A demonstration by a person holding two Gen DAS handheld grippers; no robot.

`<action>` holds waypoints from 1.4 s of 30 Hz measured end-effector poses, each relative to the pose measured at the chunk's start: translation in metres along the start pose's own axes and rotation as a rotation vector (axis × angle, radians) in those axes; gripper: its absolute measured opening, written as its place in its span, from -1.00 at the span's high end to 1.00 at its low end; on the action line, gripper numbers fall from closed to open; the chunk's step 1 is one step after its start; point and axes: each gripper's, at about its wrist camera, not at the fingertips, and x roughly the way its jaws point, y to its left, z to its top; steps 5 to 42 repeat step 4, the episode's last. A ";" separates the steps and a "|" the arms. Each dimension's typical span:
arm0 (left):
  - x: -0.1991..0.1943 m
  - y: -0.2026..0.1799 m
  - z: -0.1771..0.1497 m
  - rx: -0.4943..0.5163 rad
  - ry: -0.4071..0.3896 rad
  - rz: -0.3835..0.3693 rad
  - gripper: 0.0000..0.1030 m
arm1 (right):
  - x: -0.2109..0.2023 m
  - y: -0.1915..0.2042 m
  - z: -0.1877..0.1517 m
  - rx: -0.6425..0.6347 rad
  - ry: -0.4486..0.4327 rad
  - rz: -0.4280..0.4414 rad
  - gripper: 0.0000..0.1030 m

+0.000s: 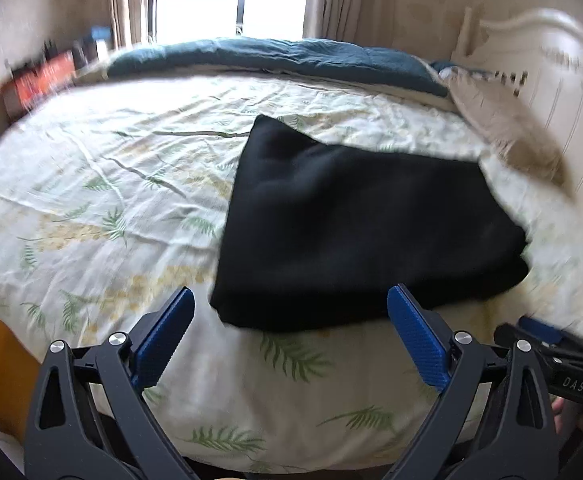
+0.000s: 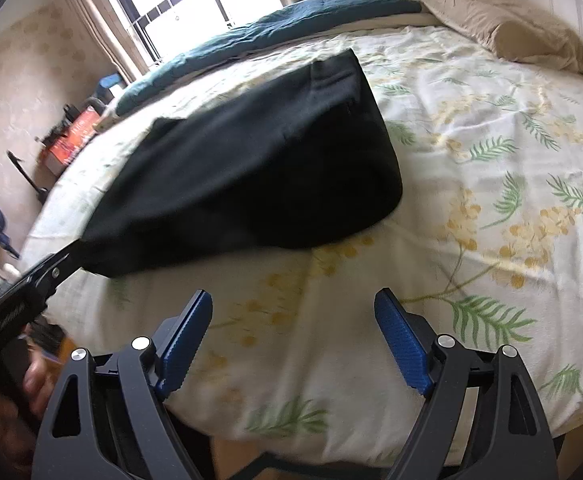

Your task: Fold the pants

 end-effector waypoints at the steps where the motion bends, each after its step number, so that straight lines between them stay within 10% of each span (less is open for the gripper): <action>1: -0.002 0.010 0.011 -0.028 -0.002 -0.019 -0.88 | -0.011 0.003 0.013 0.004 -0.017 0.048 -0.60; 4: 0.005 0.049 0.066 -0.066 -0.089 0.042 -0.89 | -0.031 0.012 0.063 -0.053 -0.090 0.110 -0.67; 42: 0.005 0.049 0.066 -0.066 -0.089 0.042 -0.89 | -0.031 0.012 0.063 -0.053 -0.090 0.110 -0.67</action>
